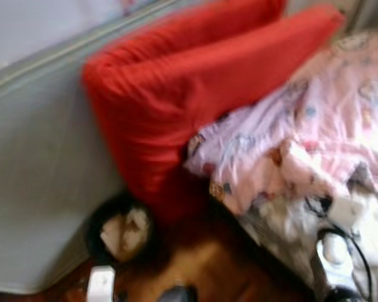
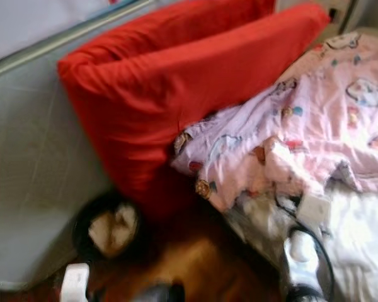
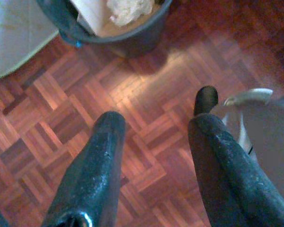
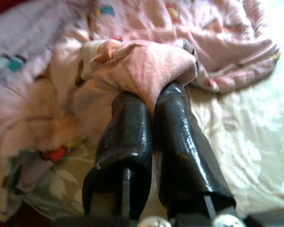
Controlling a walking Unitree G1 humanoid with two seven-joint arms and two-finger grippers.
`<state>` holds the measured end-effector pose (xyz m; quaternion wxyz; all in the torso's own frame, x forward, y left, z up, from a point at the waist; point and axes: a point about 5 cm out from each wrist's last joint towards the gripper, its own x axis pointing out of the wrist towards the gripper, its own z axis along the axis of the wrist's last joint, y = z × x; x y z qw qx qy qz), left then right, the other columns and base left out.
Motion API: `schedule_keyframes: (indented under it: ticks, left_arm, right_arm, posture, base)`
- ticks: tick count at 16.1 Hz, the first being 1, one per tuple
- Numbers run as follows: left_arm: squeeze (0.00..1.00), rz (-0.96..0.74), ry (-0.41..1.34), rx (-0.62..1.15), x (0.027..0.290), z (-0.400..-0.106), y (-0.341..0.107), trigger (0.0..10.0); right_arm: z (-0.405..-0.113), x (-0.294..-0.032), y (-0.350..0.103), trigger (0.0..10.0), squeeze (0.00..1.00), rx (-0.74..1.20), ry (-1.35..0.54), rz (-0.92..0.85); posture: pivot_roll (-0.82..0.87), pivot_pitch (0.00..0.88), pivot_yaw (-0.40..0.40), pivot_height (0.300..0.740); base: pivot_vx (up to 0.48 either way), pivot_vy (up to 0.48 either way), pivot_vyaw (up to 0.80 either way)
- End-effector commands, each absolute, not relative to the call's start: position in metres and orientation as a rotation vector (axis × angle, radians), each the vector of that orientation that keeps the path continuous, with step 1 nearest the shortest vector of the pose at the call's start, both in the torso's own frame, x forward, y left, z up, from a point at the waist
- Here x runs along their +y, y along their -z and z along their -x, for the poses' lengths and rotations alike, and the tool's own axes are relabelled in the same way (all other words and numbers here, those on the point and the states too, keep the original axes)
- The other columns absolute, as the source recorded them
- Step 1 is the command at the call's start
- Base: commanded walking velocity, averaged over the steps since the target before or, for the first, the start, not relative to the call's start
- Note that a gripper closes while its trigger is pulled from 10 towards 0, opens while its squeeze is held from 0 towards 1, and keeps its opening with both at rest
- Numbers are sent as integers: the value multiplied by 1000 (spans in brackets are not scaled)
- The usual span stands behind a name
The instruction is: Clean up the room
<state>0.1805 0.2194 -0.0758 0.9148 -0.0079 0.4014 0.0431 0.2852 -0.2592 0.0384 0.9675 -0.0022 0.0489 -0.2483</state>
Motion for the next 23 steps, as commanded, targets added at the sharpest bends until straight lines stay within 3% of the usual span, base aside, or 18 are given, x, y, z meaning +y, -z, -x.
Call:
schedule_keyframes:
  ticks: [1, 5, 14, 23]
  left_arm:
    - [0, 13, -86, 838, 219, -177, 77, 10000]
    - [0, 14, -79, 836, 217, -177, 78, 10000]
    - [0, 10, -64, 831, 215, -179, 77, 10000]
    - [0, -3, -58, 837, 214, -179, 78, 10000]
  right_arm:
    - [-285, -269, -47, 10000, 0, 52, 544, 24]
    - [-282, -286, -65, 10000, 0, -46, 661, 98]
    - [-277, -290, -88, 10000, 0, -164, 705, 225]
    - [-283, -276, -132, 10000, 0, -361, 626, 421]
  posture:
    - [33, 149, 91, 740]
    - [33, 144, 92, 740]
    - [19, 120, 92, 740]
    - [18, 140, 90, 740]
  base:
    - [-244, 0, 0]
    - [-247, 0, 0]
    - [-245, 0, 0]
    - [-83, 0, 0]
